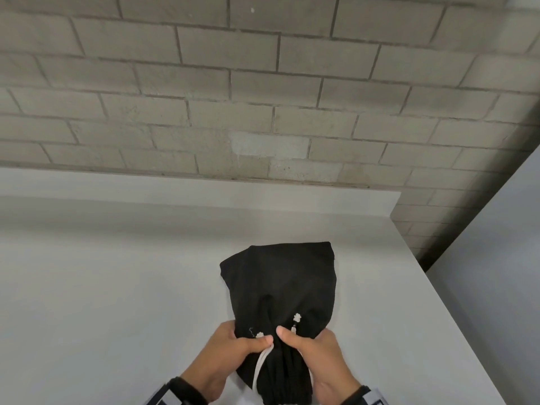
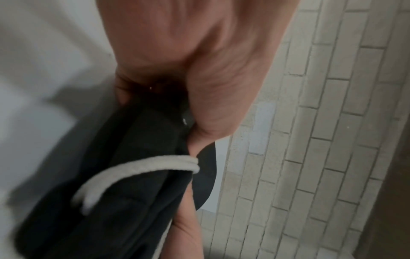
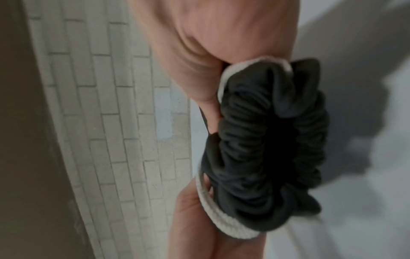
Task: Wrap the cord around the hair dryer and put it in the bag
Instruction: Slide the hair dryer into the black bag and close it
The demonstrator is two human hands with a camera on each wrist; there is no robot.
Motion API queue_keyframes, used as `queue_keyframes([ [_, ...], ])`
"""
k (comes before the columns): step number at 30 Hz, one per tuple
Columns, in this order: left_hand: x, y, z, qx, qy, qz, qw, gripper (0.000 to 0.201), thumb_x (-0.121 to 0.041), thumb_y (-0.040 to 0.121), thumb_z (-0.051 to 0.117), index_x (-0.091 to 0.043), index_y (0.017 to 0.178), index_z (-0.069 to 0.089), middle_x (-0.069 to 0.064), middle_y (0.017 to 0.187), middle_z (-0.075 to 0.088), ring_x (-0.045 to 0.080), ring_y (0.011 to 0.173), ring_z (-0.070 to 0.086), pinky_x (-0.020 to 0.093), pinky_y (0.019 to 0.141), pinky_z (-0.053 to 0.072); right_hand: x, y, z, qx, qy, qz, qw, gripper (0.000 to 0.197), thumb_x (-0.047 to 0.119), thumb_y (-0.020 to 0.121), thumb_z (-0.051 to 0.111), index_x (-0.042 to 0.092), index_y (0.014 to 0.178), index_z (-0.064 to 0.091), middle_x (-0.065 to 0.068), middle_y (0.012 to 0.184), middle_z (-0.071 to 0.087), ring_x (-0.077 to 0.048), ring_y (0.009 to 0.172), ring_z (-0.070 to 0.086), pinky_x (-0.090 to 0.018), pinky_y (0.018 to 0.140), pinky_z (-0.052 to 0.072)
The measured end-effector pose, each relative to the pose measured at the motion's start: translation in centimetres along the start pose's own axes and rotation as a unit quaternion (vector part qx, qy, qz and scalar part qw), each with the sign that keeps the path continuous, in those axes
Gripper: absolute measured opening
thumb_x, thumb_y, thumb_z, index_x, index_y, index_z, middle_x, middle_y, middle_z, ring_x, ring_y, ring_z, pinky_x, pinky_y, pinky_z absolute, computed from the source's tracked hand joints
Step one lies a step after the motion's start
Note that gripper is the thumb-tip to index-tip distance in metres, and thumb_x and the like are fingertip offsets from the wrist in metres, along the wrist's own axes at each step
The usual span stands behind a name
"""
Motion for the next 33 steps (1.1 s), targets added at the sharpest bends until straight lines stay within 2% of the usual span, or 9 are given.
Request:
queue_keyframes([
  [3,0.0,-0.2,0.4,0.032,0.009,0.015,0.999,0.051,-0.017,0.067,0.086,-0.013,0.116,0.069,0.004,0.103,0.077,0.025,0.102,0.072,0.044,0.1,0.053,0.4,-0.7,1.0,0.075,-0.016,-0.004,0.997,0.047,0.007,0.068,0.087,0.008,0.11,0.068,-0.006,0.094,0.078,-0.024,0.089,0.074,-0.033,0.072,0.06],
  [8,-0.6,-0.6,-0.6,0.025,0.001,0.072,0.997,0.052,-0.014,0.069,0.085,-0.014,0.118,0.068,0.005,0.107,0.076,0.025,0.104,0.071,0.047,0.1,0.052,2.0,-1.4,2.3,0.085,-0.015,-0.031,0.996,0.035,0.002,0.073,0.083,0.013,0.098,0.061,-0.004,0.088,0.074,-0.017,0.079,0.07,-0.02,0.052,0.053],
  [10,-1.3,-0.9,-1.4,0.019,-0.009,0.093,0.995,0.045,-0.007,0.077,0.082,-0.013,0.119,0.067,0.006,0.108,0.076,0.026,0.105,0.071,0.048,0.099,0.052,3.0,-1.4,3.2,0.093,-0.011,-0.038,0.995,0.036,0.006,0.074,0.083,0.015,0.099,0.06,-0.004,0.091,0.073,-0.019,0.081,0.07,-0.024,0.055,0.055],
  [13,-3.3,-1.3,-3.0,0.008,-0.024,0.129,0.991,0.035,0.001,0.083,0.074,-0.008,0.116,0.067,0.011,0.108,0.075,0.028,0.103,0.072,0.046,0.098,0.053,4.7,-0.7,5.4,0.115,-0.017,-0.063,0.991,0.043,0.007,0.073,0.084,0.009,0.109,0.063,-0.005,0.092,0.077,-0.022,0.086,0.075,-0.034,0.074,0.061],
  [19,-7.8,0.4,-8.0,-0.022,-0.01,0.181,0.983,0.031,-0.005,0.087,0.071,-0.008,0.118,0.067,0.011,0.111,0.075,0.027,0.106,0.071,0.046,0.099,0.052,9.1,2.8,11.0,0.164,-0.016,-0.101,0.981,0.038,0.008,0.075,0.082,0.009,0.11,0.066,-0.004,0.096,0.077,-0.017,0.088,0.075,-0.028,0.073,0.06],
  [23,-9.7,3.0,-11.5,-0.045,0.008,0.172,0.984,0.029,-0.004,0.088,0.07,-0.008,0.117,0.068,0.011,0.108,0.075,0.027,0.103,0.071,0.043,0.095,0.054,10.3,6.7,15.0,0.169,-0.022,-0.082,0.982,0.047,0.011,0.071,0.086,0.006,0.113,0.066,-0.009,0.1,0.076,-0.022,0.092,0.074,-0.038,0.084,0.06],
  [27,-10.8,5.6,-14.8,-0.059,0.031,0.159,0.985,0.028,-0.007,0.088,0.071,-0.01,0.116,0.068,0.009,0.106,0.076,0.028,0.102,0.072,0.038,0.087,0.056,10.7,9.7,18.4,0.179,-0.028,-0.059,0.982,0.043,0.01,0.072,0.085,0.003,0.11,0.066,-0.013,0.1,0.075,-0.025,0.089,0.074,-0.038,0.08,0.06],
  [31,-10.9,7.9,-17.3,-0.068,0.021,0.134,0.988,0.028,-0.006,0.087,0.072,-0.008,0.115,0.068,0.013,0.107,0.075,0.031,0.103,0.071,0.046,0.095,0.054,11.0,11.7,20.7,0.161,-0.044,-0.056,0.984,0.053,0.015,0.066,0.088,0.005,0.112,0.064,-0.011,0.103,0.074,-0.026,0.094,0.072,-0.044,0.088,0.058],
  [33,-10.8,8.8,-18.1,-0.066,0.021,0.126,0.99,0.029,-0.005,0.087,0.071,-0.007,0.116,0.068,0.014,0.108,0.075,0.032,0.105,0.07,0.047,0.097,0.053,10.9,12.5,21.5,0.15,-0.052,-0.058,0.986,0.051,0.015,0.066,0.088,0.006,0.11,0.064,-0.01,0.102,0.073,-0.025,0.093,0.072,-0.043,0.086,0.059],
])
Point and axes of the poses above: each hand's wrist, its own y-axis towards the middle knuckle, its own z-axis out of the palm, x = y × z, the point moved 4 cm from there along y, towards the middle knuckle
